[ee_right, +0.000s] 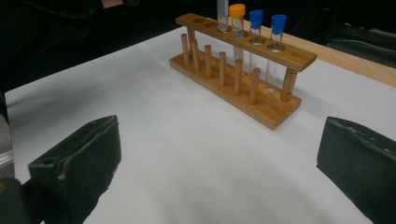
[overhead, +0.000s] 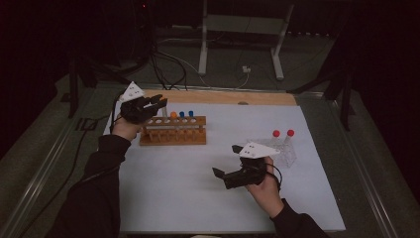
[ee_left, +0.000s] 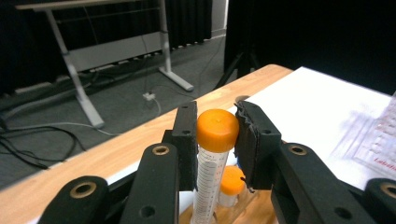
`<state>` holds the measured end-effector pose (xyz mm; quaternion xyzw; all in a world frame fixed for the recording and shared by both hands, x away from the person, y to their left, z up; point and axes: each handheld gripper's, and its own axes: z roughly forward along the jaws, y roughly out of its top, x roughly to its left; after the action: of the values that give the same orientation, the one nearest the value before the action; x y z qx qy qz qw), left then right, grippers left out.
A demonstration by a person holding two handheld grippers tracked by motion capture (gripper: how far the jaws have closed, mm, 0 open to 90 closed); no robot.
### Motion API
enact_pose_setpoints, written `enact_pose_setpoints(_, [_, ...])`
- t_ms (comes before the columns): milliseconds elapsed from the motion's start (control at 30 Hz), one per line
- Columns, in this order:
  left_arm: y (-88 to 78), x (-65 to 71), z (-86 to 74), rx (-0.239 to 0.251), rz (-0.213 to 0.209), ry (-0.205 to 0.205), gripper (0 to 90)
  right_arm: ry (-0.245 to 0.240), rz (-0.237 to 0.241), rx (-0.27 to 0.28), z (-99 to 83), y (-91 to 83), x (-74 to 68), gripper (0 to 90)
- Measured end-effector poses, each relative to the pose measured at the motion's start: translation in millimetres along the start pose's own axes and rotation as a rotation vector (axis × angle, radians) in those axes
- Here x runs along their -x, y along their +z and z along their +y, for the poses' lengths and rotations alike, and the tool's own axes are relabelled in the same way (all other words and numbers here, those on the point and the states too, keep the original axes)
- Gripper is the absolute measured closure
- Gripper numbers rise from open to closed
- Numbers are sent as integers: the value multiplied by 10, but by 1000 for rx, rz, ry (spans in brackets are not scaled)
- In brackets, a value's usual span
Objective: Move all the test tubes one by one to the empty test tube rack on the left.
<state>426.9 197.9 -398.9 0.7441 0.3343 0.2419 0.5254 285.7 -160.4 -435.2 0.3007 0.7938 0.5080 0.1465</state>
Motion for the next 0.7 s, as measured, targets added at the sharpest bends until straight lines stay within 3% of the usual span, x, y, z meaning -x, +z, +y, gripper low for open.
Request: enact_pose_setpoints(700, [202,2,-422,-84,-1,-41,713,2,7,-8,-11,5,7,0])
